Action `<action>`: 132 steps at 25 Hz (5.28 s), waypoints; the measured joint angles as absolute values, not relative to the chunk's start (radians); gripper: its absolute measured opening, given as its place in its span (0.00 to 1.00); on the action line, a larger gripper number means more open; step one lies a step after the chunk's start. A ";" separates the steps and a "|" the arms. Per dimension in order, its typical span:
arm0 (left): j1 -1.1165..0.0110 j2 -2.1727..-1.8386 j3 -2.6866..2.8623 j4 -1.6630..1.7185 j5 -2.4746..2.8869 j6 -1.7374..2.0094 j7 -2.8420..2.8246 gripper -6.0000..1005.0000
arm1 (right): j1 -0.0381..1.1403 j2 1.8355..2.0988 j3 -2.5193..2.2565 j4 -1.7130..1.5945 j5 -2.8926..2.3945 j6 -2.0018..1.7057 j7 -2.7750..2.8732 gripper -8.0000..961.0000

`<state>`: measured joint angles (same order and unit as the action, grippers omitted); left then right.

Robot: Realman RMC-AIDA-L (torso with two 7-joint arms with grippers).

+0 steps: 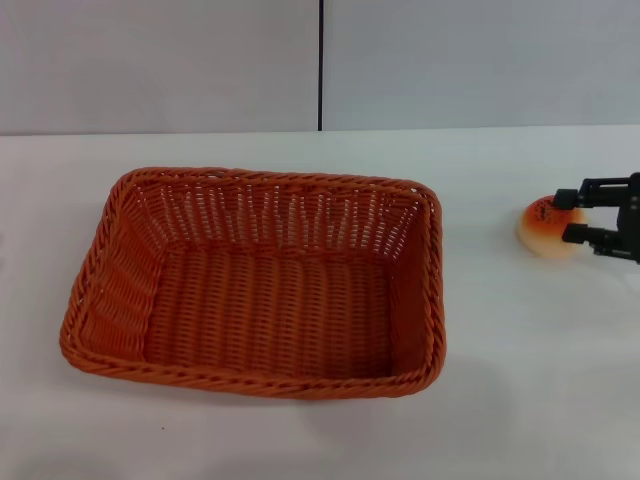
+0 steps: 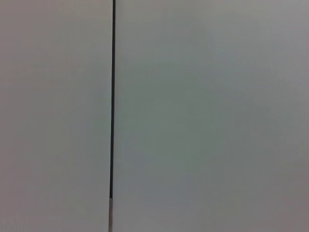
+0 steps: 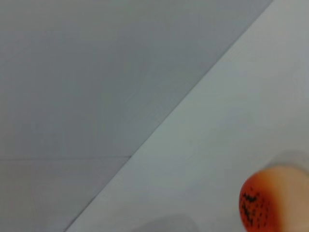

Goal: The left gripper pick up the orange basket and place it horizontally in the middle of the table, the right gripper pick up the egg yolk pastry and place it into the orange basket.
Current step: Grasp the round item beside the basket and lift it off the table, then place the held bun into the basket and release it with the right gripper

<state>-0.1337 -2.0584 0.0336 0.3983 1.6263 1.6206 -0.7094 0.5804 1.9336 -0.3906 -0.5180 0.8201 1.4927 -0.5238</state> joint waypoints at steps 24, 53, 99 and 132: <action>-0.156 -2.059 0.041 0.360 1.628 1.596 -0.672 0.68 | 0.572 1.937 -0.411 -0.758 0.571 1.561 -0.496 0.54; -0.154 -2.059 0.041 0.327 1.632 1.597 -0.633 0.68 | 0.681 1.894 -0.434 -0.502 0.629 1.329 -0.671 0.54; -0.149 -2.059 0.039 0.327 1.624 1.650 -0.684 0.68 | 0.643 2.047 -0.729 -0.890 1.212 1.626 -0.629 0.12; -0.107 -2.062 0.032 0.247 1.625 1.666 -0.644 0.68 | 0.797 2.062 -0.982 -0.734 1.234 1.488 -0.960 0.57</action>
<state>-0.1066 -2.0617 0.0321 0.2469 1.6255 1.6661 -0.6443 0.7967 2.0618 -0.9816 -0.7337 1.2341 1.4878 -0.9604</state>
